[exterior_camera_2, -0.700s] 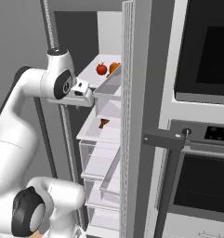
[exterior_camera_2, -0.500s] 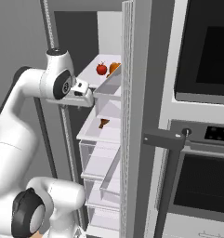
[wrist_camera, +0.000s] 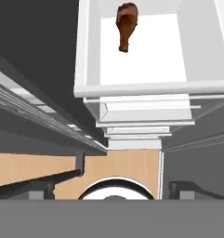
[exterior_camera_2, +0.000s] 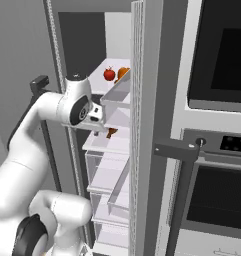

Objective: Place one tomato and one chicken drumstick in each tupperware on the nearby counter, to pack two identical lunches.

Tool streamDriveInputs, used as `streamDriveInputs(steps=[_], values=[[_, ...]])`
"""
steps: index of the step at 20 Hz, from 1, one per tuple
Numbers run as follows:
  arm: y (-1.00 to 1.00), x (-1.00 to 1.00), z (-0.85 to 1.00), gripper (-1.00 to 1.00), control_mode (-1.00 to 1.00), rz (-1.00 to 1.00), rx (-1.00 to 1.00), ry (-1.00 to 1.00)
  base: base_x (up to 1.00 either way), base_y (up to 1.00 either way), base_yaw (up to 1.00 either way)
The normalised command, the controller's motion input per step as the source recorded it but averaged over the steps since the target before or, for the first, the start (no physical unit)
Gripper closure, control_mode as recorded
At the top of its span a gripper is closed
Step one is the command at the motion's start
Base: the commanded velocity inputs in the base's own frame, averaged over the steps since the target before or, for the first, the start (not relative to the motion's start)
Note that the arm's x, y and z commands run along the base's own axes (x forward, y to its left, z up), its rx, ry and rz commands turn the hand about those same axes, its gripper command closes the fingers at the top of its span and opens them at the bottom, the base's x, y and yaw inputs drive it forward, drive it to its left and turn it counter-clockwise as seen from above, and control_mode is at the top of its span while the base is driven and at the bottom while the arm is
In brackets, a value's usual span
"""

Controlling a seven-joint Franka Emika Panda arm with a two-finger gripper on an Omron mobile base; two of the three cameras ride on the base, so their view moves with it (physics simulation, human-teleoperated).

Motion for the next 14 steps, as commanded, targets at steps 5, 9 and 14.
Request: streamDriveInputs(steps=[5,9,14], values=[[-0.33,0.63,-0.30,-1.00,-1.00,0.00,0.05,0.12,0.00,0.00,0.00],[-0.32,0.44,-0.70,-1.00,-1.00,0.00,0.07,0.04,0.00,0.00,0.00],[-0.29,0.47,-0.53,-1.00,-1.00,0.00,0.08,0.02,0.00,0.00,0.00]])
